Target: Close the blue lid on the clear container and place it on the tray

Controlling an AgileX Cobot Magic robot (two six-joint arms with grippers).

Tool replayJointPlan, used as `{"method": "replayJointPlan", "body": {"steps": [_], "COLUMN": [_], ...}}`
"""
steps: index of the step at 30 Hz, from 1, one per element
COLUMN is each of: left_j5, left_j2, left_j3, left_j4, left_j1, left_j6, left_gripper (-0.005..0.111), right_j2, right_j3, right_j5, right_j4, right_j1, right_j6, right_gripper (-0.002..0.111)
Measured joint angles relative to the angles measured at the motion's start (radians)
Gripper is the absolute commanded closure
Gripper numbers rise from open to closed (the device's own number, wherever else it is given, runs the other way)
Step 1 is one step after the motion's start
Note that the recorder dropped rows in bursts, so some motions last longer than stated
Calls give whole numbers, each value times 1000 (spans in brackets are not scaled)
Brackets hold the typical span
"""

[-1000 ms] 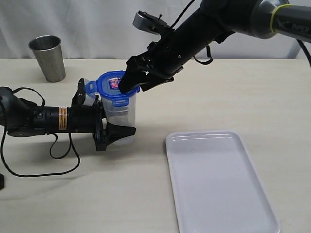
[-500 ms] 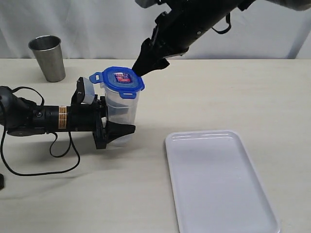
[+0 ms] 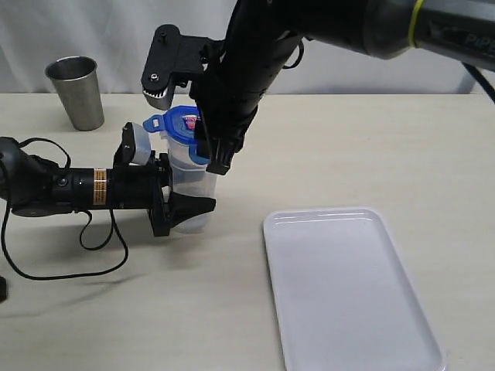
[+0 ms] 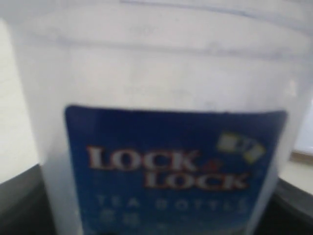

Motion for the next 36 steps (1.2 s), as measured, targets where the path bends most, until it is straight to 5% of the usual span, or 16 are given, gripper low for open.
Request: {"method": "replayJointPlan", "body": {"steps": [23,36], "left_j5": [10,24], "left_j2": [0,0], "left_j3": [0,-2], "left_j4": [-25,-64], "left_j1": [4,7], "left_j6": [2,-35], "left_gripper": [107,107], "right_j2": [65,53], "right_j3": [-6,128], "right_j5": [-25,-275], "right_j4": [-101,-185], "right_j1": [64,70], "right_j6": [-45,-104], "right_gripper": [67,70]}}
